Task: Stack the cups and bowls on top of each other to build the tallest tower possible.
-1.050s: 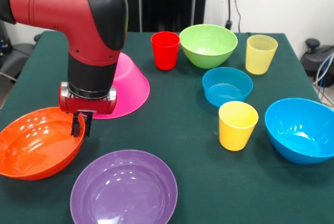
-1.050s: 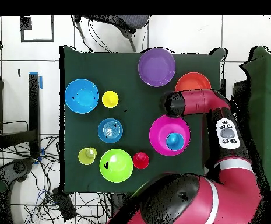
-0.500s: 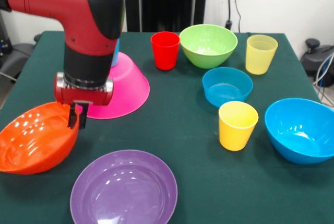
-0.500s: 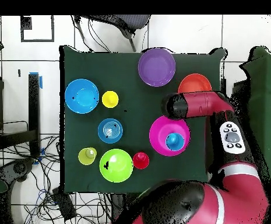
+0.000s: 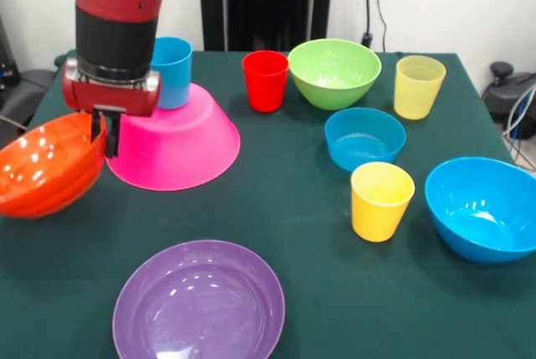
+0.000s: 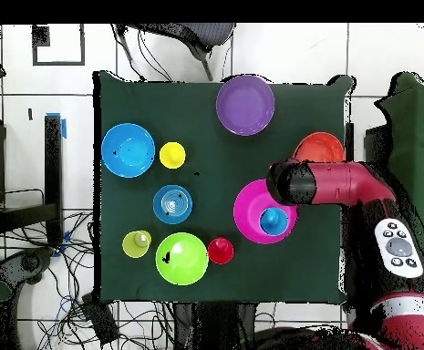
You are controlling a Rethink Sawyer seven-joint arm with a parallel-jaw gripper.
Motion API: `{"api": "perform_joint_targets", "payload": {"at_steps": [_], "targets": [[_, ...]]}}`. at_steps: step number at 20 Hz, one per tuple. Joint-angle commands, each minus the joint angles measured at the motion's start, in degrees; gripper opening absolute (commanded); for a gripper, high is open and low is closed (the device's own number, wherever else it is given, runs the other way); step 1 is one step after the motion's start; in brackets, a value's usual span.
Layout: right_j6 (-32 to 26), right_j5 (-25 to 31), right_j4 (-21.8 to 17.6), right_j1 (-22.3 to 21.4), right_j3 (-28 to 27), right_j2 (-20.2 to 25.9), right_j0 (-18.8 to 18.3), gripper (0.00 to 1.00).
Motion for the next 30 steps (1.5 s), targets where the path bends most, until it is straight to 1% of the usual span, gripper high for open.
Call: {"api": "perform_joint_targets", "payload": {"at_steps": [1,2,11,12,17,25,30], "targets": [[-0.8,1.5,2.5,-2.5,3.9,4.5,1.4,0.0],[-1.0,1.6,2.9,-2.8,4.2,4.8,1.1,0.0],[-1.5,3.0,3.4,-5.0,4.9,3.7,2.5,0.0],[-1.1,3.2,3.2,-5.1,4.8,3.1,3.2,0.0],[-1.3,4.1,2.6,-6.2,5.3,1.9,4.1,0.0],[-0.4,6.3,1.4,-9.2,6.0,-1.1,7.3,0.0],[-0.3,8.3,1.6,-10.8,5.9,-2.9,9.3,0.0]]}}
